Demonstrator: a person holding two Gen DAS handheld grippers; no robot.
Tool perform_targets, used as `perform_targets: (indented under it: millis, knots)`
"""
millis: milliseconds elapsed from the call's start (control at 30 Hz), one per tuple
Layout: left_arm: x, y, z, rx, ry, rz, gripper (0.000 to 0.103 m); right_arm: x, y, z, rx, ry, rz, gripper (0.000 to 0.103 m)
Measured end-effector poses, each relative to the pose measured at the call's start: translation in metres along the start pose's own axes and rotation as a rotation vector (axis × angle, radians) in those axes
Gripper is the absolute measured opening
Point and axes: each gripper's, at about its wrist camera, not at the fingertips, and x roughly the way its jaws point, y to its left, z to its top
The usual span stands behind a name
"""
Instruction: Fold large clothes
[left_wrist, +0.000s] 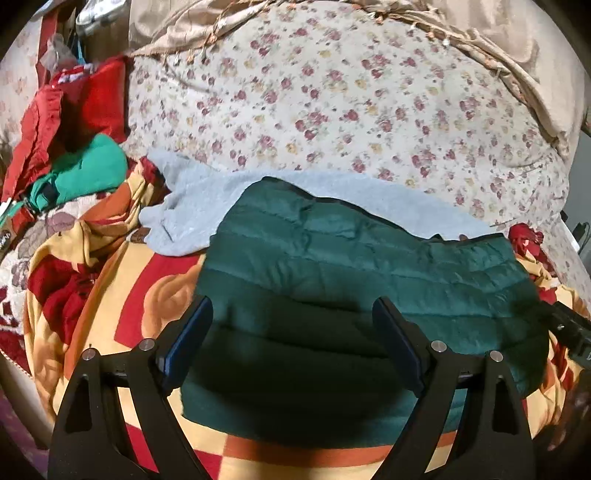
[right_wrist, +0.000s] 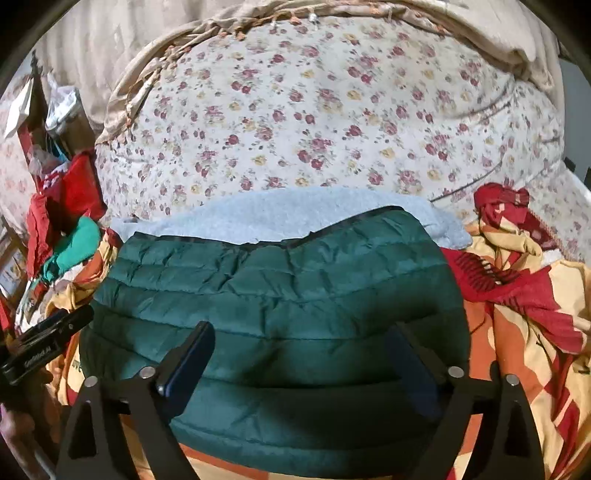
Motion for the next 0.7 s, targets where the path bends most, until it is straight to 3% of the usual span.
perform_targets:
  millis: [700]
  knots:
    - [-0.016, -0.028, -0.016, 0.046, -0.050, 0.037, 0.088, -0.004, 0.034, -0.017, -0.039, -0.019, -0.030, 0.096]
